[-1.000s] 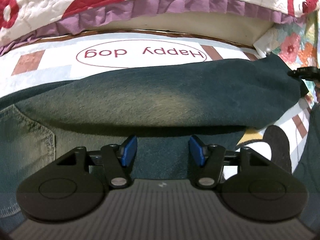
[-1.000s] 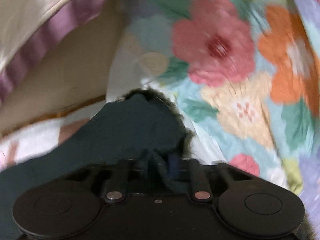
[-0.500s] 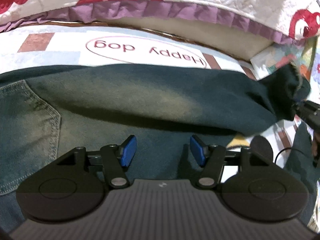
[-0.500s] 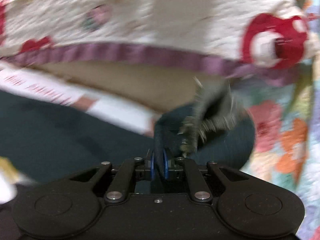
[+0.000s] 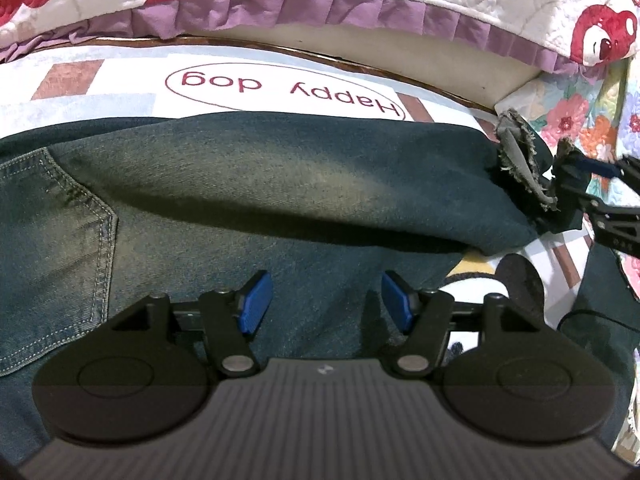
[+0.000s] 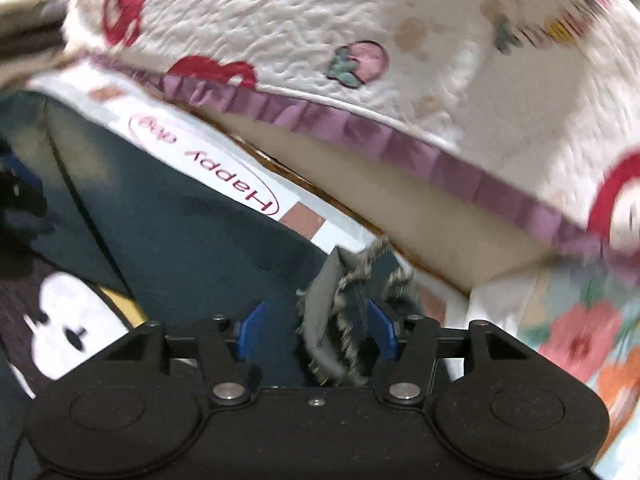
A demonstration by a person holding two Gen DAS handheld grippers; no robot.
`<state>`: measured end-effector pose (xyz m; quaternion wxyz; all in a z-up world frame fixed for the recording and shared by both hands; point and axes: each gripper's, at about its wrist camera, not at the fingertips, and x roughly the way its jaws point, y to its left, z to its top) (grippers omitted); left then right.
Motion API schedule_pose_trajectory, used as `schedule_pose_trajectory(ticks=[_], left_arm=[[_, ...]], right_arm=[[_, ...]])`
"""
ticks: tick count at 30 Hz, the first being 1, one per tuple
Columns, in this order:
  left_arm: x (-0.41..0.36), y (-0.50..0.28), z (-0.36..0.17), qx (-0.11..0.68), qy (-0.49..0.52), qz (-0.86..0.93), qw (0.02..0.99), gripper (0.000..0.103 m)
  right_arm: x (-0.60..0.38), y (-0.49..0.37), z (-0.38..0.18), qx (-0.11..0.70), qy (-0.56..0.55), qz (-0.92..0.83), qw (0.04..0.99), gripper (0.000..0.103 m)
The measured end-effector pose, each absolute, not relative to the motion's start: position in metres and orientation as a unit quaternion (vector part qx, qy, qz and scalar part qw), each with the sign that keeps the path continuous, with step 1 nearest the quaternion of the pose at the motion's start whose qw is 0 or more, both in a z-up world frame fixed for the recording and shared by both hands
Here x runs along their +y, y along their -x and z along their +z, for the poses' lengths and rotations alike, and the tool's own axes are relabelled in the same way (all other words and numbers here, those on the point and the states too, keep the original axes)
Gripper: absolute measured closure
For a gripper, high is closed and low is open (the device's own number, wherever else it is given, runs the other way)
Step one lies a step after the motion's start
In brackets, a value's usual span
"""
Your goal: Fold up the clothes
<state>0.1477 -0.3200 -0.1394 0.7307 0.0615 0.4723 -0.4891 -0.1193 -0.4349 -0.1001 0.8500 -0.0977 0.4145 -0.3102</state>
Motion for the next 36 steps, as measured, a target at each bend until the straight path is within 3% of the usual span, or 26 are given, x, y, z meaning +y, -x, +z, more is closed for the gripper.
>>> schedule_pose_trajectory(ticks=[1, 2, 3, 4, 9, 13, 19, 25, 28, 32, 34, 36], left_arm=[[-0.32, -0.147, -0.139, 0.472, -0.061, -0.49, 0.73, 0.043], [-0.321, -0.147, -0.139, 0.472, -0.061, -0.492, 0.729, 0.043], [-0.321, -0.147, -0.139, 0.472, -0.061, -0.493, 0.729, 0.043], [-0.321, -0.146, -0.139, 0.471, -0.061, -0.494, 0.728, 0.043], [-0.322, -0.147, -0.141, 0.473, -0.061, -0.494, 0.727, 0.042], [-0.323, -0.148, -0.142, 0.474, -0.061, -0.494, 0.726, 0.042], [-0.324, -0.148, -0.142, 0.474, -0.062, -0.495, 0.726, 0.041], [-0.324, -0.149, -0.141, 0.474, -0.063, -0.496, 0.725, 0.041], [-0.324, -0.149, -0.142, 0.474, -0.062, -0.496, 0.725, 0.041], [-0.324, -0.148, -0.142, 0.473, -0.064, -0.496, 0.725, 0.041], [-0.322, -0.149, -0.14, 0.471, -0.06, -0.495, 0.728, 0.041], [-0.321, -0.151, -0.139, 0.469, -0.056, -0.494, 0.73, 0.041]], right_arm=[[-0.439, 0.116, -0.102, 0.425, 0.1, -0.299, 0.849, 0.045], [-0.442, 0.114, -0.105, 0.435, 0.103, -0.288, 0.847, 0.063], [-0.443, 0.111, -0.11, 0.449, 0.107, -0.282, 0.841, 0.089], [-0.444, 0.106, -0.116, 0.465, 0.114, -0.278, 0.833, 0.097], [-0.449, 0.095, -0.147, 0.509, 0.171, -0.287, 0.793, 0.098], [-0.448, 0.098, -0.142, 0.499, 0.186, -0.315, 0.785, 0.096], [-0.433, 0.11, -0.133, 0.473, 0.196, -0.34, 0.789, 0.073], [-0.435, 0.111, -0.135, 0.486, 0.181, -0.331, 0.789, 0.077], [-0.442, 0.104, -0.142, 0.498, 0.181, -0.323, 0.784, 0.09], [-0.463, 0.092, -0.154, 0.523, 0.164, -0.323, 0.771, 0.089], [-0.474, 0.087, -0.159, 0.525, 0.157, -0.328, 0.769, 0.082], [-0.485, 0.083, -0.161, 0.523, 0.149, -0.329, 0.772, 0.082]])
